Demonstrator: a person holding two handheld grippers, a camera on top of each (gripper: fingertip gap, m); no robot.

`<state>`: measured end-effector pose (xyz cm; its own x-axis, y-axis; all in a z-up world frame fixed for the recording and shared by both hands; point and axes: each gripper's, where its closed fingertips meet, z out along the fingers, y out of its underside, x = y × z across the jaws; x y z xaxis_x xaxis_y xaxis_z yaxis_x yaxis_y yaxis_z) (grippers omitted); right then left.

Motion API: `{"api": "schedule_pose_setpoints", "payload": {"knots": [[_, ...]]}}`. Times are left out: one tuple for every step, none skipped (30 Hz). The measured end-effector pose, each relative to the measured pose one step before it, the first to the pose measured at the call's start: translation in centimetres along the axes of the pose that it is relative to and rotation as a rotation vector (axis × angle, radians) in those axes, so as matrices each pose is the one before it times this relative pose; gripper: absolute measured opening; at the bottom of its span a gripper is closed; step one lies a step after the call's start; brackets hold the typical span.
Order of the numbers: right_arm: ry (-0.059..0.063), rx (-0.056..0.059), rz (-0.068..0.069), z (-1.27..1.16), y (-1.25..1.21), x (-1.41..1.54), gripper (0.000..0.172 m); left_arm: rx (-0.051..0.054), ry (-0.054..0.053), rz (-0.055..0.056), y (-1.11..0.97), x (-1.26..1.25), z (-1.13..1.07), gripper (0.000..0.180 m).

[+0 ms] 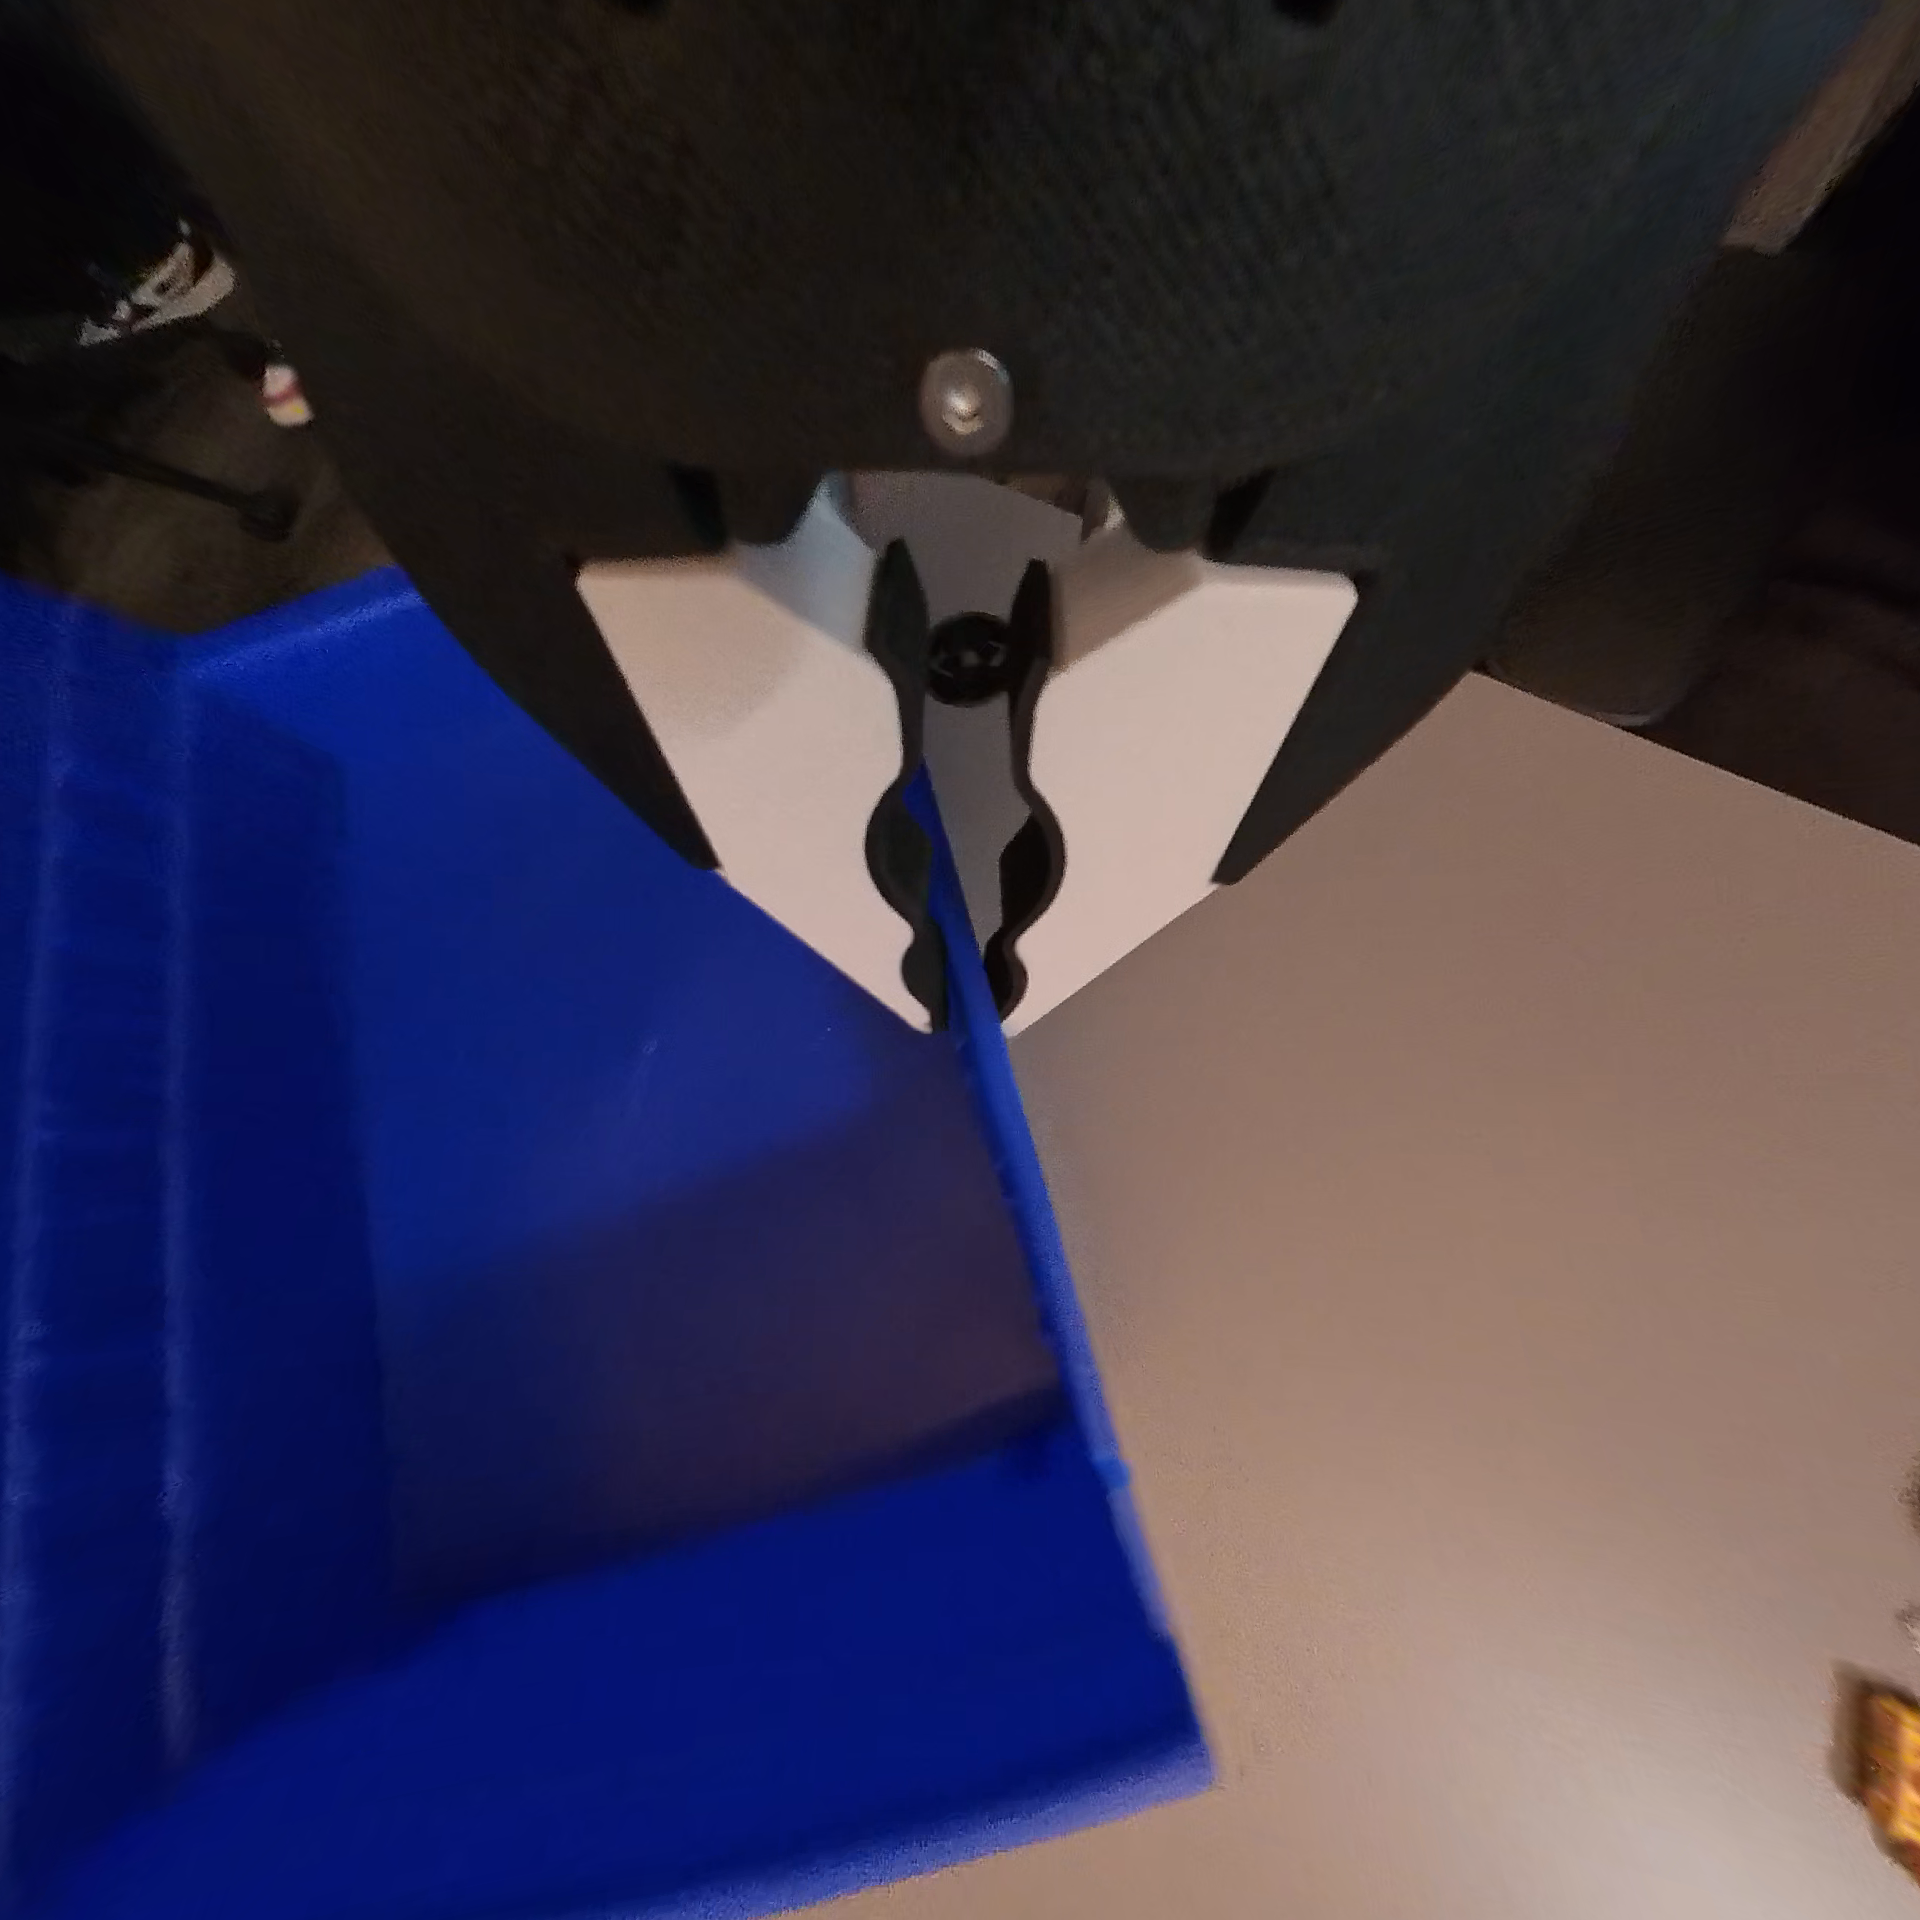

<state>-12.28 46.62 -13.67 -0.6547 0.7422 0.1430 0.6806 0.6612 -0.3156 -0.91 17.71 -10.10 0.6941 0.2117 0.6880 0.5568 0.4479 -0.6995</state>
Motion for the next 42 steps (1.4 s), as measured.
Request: {"api": "schedule_pose_setpoints", "payload": {"knots": [[-0.0050,-0.0200,0.0054,0.142,-0.797,-0.820,0.002,-0.0007,0.0040,-0.0049,-0.004,0.003,0.000,0.002],[-0.0100,-0.0190,0.0037,0.176,-0.875,-0.846,0.001,0.0050,0.0050,-0.0035,-0.058,0.030,-0.048,0.002],[-0.0146,-0.0227,-0.0039,0.192,-0.914,-0.853,0.000,0.0068,0.0057,-0.0006,-0.094,0.062,-0.075,0.002],[-0.0153,-0.0216,-0.0062,0.225,-0.984,-0.752,0.001,0.0048,0.0055,0.0014,-0.059,0.089,-0.057,0.002],[-0.0151,-0.0191,-0.0069,0.226,-1.072,-0.610,0.002,0.0025,0.0061,0.0026,-0.032,0.102,-0.038,0.002],[-0.0110,-0.0148,-0.0065,0.222,-1.145,-0.391,0.003,0.0006,0.0046,0.0021,0.006,0.085,-0.011,0.002],[-0.0079,-0.0121,-0.0042,0.218,-1.151,-0.209,0.004,0.0009,0.0032,0.0017,-0.012,0.057,-0.022,0.002],[-0.0054,-0.0113,-0.0017,0.208,-1.106,-0.034,0.005,0.0021,0.0047,0.0016,-0.022,0.078,-0.029,0.002],[-0.0036,-0.0099,0.0039,0.195,-1.025,0.105,0.006,0.0029,0.0050,0.0008,-0.031,0.079,-0.034,0.002],[-0.0025,-0.0084,0.0084,0.182,-0.934,0.222,0.007,0.0036,0.0043,-0.0001,-0.054,0.056,-0.053,0.001],[0.0001,-0.0056,0.0069,0.197,-0.850,0.348,0.008,0.0038,0.0034,0.0000,-0.041,0.054,-0.039,0.002],[0.0019,-0.0010,0.0090,0.205,-0.767,0.444,0.008,0.0026,0.0026,0.0009,-0.033,0.038,-0.032,0.002],[0.0018,0.0038,0.0166,0.182,-0.683,0.519,0.009,0.0013,0.0030,0.0015,-0.018,0.061,-0.032,0.002],[-0.0006,0.0056,0.0188,0.130,-0.538,0.496,0.009,0.0005,0.0030,0.0005,-0.006,0.043,-0.010,0.002],[-0.0040,0.0071,0.0153,0.086,-0.380,0.390,0.009,0.0001,0.0022,-0.0006,-0.006,0.034,-0.008,0.001],[-0.0075,0.0088,0.0112,0.035,-0.214,0.237,0.009,-0.0001,0.0014,-0.0012,-0.002,0.006,0.005,0.002],[-0.0104,0.0106,0.0045,-0.028,-0.065,0.015,0.011,-0.0001,0.0018,-0.0013,0.000,0.005,-0.006,0.002],[-0.0096,0.0143,-0.0093,-0.076,0.050,-0.150,0.013,0.0004,0.0010,-0.0001,-0.005,0.020,-0.010,0.002],[-0.0029,0.0258,-0.0199,-0.223,0.041,-0.213,0.017,0.0012,-0.0003,0.0013,-0.018,0.007,-0.006,0.002],[0.0087,0.0380,-0.0140,-0.441,-0.024,-0.152,0.021,0.0016,-0.0001,0.0010,-0.016,0.010,-0.019,0.002],[0.0186,0.0482,-0.0022,-0.648,-0.093,-0.102,0.026,0.0017,-0.0004,0.0011,-0.029,0.005,-0.012,0.002],[0.0323,0.0566,-0.0002,-0.789,-0.193,-0.011,0.031,0.0008,-0.0016,0.0010,-0.007,-0.008,-0.001,0.002],[0.0558,0.0596,-0.0102,-0.901,-0.246,0.061,0.036,-0.0005,-0.0007,0.0004,0.005,-0.004,0.008,0.002],[0.0515,0.0615,-0.0361,-0.986,-0.293,-0.381,0.038,-0.0004,-0.0038,0.0019,0.000,-0.035,0.018,0.002],[0.0189,0.0665,-0.0549,-1.085,-0.458,-1.287,0.037,0.0015,-0.0123,0.0066,-0.012,-0.098,-0.008,0.002],[-0.0117,0.0741,-0.0544,-1.125,-0.729,-2.082,0.035,0.0008,-0.0197,0.0131,0.010,-0.125,0.020,0.002],[-0.0429,0.0782,-0.0458,-1.079,-0.990,-2.768,0.034,0.0015,-0.0236,0.0219,0.000,-0.080,0.013,0.002],[-0.0706,0.0772,-0.0338,-0.917,-1.132,-3.289,0.032,0.0016,-0.0245,0.0295,0.004,-0.010,0.015,0.002],[-0.0867,0.0778,-0.0151,-0.622,-1.211,-3.466,0.030,-0.0038,-0.0215,0.0336,0.070,0.075,0.057,0.002],[-0.0981,0.0737,0.0039,-0.261,-1.139,-3.464,0.028,-0.0121,-0.0219,0.0331,0.159,0.053,0.126,0.002],[-0.0929,0.0535,0.0181,0.126,-0.772,-3.038,0.028,-0.0131,-0.0197,0.0330,0.149,0.047,0.125,0.002],[-0.0675,0.0264,0.0303,0.406,-0.280,-2.203,0.029,-0.0065,-0.0216,0.0386,0.030,0.025,0.060,0.003],[-0.0556,0.0156,0.0377,0.550,0.010,-1.570,0.030,-0.0064,-0.0364,0.0488,-0.036,-0.123,-0.010,0.003],[-0.0401,0.0087,0.0441,0.577,0.201,-0.908,0.033,-0.0119,-0.0421,0.0615,-0.034,-0.142,-0.020,0.003],[-0.0211,0.0055,0.0437,0.515,0.285,-0.245,0.038,-0.0185,-0.0421,0.0713,-0.007,-0.089,-0.029,0.002],[-0.0122,0.0132,0.0419,0.452,0.228,0.121,0.039,-0.0259,-0.0415,0.0761,0.042,-0.042,0.002,0.003],[-0.0194,0.0225,0.0485,0.378,0.134,0.142,0.037,-0.0308,-0.0328,0.0732,0.088,0.065,0.034,0.003],[-0.0372,0.0211,0.0577,0.341,0.124,-0.061,0.035,-0.0303,-0.0254,0.0618,0.076,0.103,0.045,0.003],[-0.0518,0.0106,0.0554,0.323,0.188,-0.293,0.032,-0.0225,-0.0277,0.0445,-0.022,-0.043,-0.004,0.003],[-0.0448,-0.0005,0.0439,0.299,0.296,-0.275,0.026,-0.0114,-0.0213,0.0376,-0.125,-0.016,-0.074,0.003],[-0.0237,-0.0045,0.0303,0.258,0.303,-0.040,0.023,-0.0064,-0.0223,0.0377,-0.152,-0.062,-0.117,0.003],[-0.0180,0.0046,0.0182,0.105,0.077,-0.068,0.017,-0.0105,-0.0286,0.0422,-0.002,-0.200,-0.107,0.003]]}}
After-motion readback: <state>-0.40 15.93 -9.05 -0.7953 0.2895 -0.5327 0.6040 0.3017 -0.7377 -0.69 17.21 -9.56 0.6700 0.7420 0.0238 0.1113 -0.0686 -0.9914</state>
